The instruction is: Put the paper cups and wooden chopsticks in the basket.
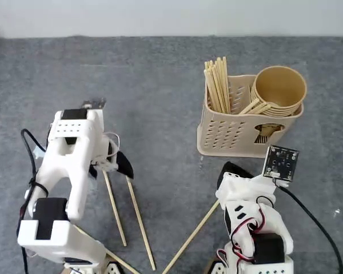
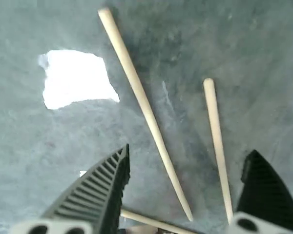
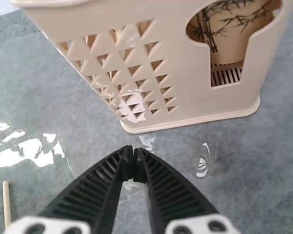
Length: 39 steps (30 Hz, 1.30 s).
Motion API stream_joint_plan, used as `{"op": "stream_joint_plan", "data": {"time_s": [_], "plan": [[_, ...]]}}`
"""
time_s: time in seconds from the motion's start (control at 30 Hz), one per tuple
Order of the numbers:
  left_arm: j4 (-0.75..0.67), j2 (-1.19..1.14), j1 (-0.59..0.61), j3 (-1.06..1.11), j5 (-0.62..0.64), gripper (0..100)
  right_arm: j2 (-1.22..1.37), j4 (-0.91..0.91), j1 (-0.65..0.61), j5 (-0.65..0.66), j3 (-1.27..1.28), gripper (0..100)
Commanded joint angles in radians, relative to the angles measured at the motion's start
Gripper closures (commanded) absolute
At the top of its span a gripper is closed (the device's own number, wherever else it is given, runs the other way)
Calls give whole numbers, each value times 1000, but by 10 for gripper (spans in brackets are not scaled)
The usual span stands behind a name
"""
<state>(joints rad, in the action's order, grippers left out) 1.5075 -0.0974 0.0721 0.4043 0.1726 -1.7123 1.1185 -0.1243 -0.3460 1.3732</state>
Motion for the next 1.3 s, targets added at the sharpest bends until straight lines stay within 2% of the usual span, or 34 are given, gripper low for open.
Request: {"op": "stream_joint_plan", "data": {"time_s": [0.0, 0.2, 0.4, 0.6, 0.8, 1.0, 1.27], "plan": [[-86, 3, -15, 67, -6, 651, 2, -15, 10, -6, -52, 985], [-261, 3, -15, 213, 17, 651, 2, -15, 10, -6, -52, 985], [-322, 3, -15, 274, 43, 663, 2, -15, 10, -8, -52, 985], [-431, 3, -17, 308, 127, 833, 2, -15, 10, -8, -52, 985], [-430, 5, -17, 305, 127, 988, 2, -15, 10, -8, -52, 985], [-430, 6, -17, 302, 130, 986, 2, -15, 10, -8, -52, 985], [-410, 15, -18, 196, 232, 986, 2, -15, 10, -8, -52, 985]]}}
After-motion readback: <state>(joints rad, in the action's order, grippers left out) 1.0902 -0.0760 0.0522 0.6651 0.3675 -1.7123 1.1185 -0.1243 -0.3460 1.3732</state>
